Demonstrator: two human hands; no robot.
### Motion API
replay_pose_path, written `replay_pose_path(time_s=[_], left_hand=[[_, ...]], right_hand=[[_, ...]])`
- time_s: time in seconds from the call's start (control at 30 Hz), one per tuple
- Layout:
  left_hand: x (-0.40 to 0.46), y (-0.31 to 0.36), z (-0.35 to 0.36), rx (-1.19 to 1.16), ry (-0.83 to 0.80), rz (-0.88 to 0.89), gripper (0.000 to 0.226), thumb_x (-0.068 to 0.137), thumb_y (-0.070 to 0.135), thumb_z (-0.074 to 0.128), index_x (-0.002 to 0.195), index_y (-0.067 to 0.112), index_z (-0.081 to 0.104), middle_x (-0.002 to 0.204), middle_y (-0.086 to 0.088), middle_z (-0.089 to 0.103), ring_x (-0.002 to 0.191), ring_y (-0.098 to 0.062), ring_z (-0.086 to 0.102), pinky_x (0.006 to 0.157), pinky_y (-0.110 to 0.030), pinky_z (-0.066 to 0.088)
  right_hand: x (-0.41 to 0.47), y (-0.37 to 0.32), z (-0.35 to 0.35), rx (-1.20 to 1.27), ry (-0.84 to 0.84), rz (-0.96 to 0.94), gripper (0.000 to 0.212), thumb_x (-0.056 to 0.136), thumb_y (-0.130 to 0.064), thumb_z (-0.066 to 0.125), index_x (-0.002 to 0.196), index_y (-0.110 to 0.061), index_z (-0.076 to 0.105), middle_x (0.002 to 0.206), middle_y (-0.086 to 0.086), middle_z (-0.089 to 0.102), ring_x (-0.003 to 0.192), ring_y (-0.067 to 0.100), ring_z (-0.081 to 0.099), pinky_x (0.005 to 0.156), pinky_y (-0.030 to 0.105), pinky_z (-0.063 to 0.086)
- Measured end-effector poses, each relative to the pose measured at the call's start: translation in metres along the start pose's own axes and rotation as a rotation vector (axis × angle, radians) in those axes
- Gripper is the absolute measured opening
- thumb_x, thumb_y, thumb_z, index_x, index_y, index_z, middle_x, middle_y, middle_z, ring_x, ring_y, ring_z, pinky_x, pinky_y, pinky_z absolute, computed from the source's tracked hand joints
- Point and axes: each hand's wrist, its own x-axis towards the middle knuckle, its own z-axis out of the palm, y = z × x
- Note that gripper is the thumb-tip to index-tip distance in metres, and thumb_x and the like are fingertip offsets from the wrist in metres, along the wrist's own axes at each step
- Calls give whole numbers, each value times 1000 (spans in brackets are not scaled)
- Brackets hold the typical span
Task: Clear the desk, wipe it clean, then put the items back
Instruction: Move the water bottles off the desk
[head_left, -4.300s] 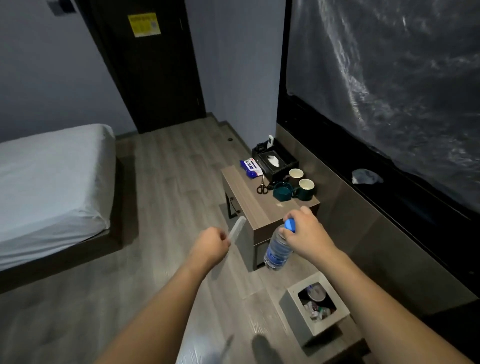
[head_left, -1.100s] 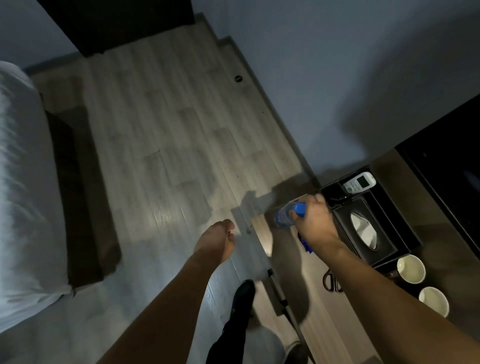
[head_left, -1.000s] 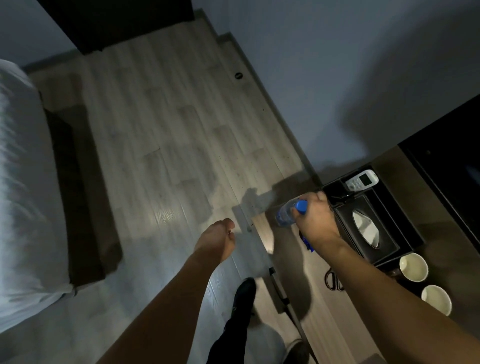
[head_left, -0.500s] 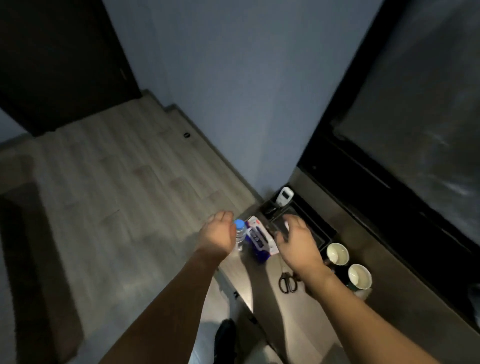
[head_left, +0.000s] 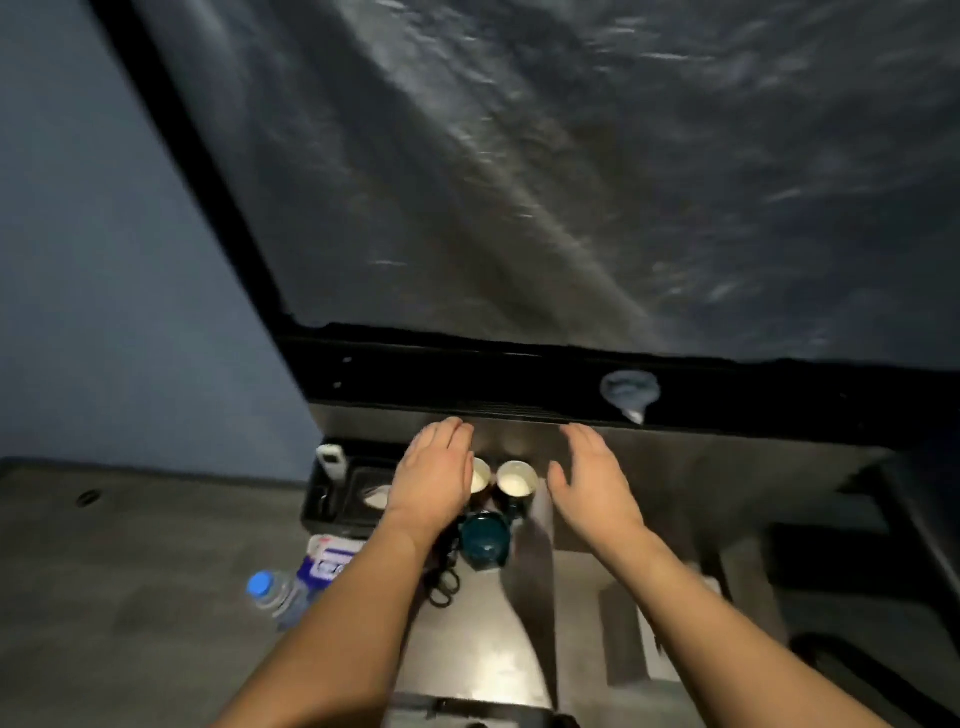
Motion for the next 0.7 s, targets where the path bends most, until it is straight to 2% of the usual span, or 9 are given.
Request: replay_pose_path(time_s=[0.17, 0.33, 0.53, 0.7], left_hand=[[44, 110, 18, -112, -27, 315, 35, 90, 24, 55, 121, 9, 60, 124, -10, 60, 112, -27, 56, 102, -37, 45], [37, 257, 24, -177, -72, 670, 35, 90, 20, 57, 122, 7, 60, 124, -12, 60, 112, -28, 57, 102, -37, 45], [-28, 453, 36, -290, -134, 936, 38, 94, 23, 55, 129, 9, 57, 131, -9, 57, 120, -26, 53, 107, -38, 41], [-113, 611, 50, -365, -225, 1122, 43, 101, 30, 42, 142, 15, 46, 146, -1, 44, 135, -19, 38, 114, -31, 29]], right_hand=[[-59, 69, -62, -20, 206, 271, 53, 94, -20, 52, 144, -8, 39, 150, 8, 39, 140, 21, 33, 116, 28, 22], [-158, 145, -128, 12, 446, 507, 54, 96, -24, 51, 147, -13, 36, 152, 3, 35, 141, 16, 30, 117, 30, 24], [-315, 240, -192, 34, 680, 769, 55, 95, -25, 53, 147, -15, 37, 153, 2, 34, 141, 16, 32, 118, 32, 26], [-453, 323, -238, 9, 818, 945, 55, 89, -18, 58, 140, -4, 44, 146, 13, 43, 135, 27, 39, 115, 31, 26]])
